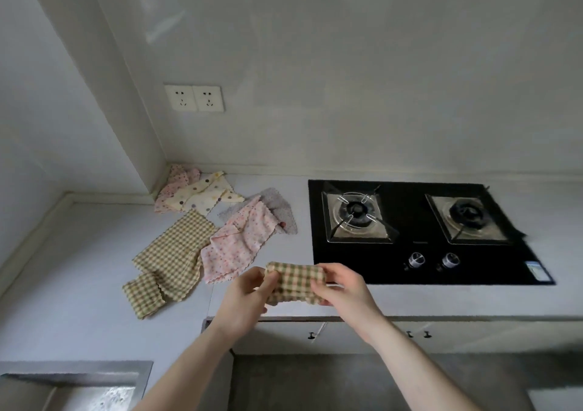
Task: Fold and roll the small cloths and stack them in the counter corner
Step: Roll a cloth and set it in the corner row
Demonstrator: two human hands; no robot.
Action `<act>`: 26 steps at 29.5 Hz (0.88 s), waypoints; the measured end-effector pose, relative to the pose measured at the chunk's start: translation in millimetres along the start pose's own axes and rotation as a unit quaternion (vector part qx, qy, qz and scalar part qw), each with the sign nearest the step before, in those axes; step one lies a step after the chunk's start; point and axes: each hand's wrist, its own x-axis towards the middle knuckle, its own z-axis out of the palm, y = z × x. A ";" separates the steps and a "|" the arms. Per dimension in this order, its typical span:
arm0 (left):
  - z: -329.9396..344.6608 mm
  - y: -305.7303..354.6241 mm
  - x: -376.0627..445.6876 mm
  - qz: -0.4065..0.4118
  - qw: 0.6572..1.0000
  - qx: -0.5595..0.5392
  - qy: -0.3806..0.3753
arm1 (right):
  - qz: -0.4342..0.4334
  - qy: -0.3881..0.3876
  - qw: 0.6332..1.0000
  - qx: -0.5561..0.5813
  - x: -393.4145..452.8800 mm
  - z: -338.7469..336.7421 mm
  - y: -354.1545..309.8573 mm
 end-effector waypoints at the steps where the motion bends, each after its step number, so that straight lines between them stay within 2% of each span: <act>1: 6.4 10.4 3.0 0.019 0.999 0.025 -0.012 | -0.004 0.010 1.000 0.004 -3.8 -10.6 -4.7; 6: 59.8 54.4 21.6 0.086 0.992 0.067 -0.065 | 0.004 0.063 0.998 0.007 -20.2 -74.2 -8.6; 10: 120.2 82.2 31.8 0.109 0.984 0.068 -0.120 | 0.040 0.100 0.994 0.019 -40.4 -133.4 -3.0; 14: 187.7 106.1 41.5 0.134 0.970 0.100 -0.174 | 0.032 0.157 0.987 0.021 -61.9 -201.7 0.6; 20: 316.8 141.6 46.9 0.155 0.957 0.145 -0.196 | 0.018 0.231 0.972 0.020 -93.5 -320.4 19.5; 26: 452.3 172.8 32.5 0.162 0.951 0.155 -0.215 | 0.029 0.267 0.963 0.021 -134.7 -451.1 39.4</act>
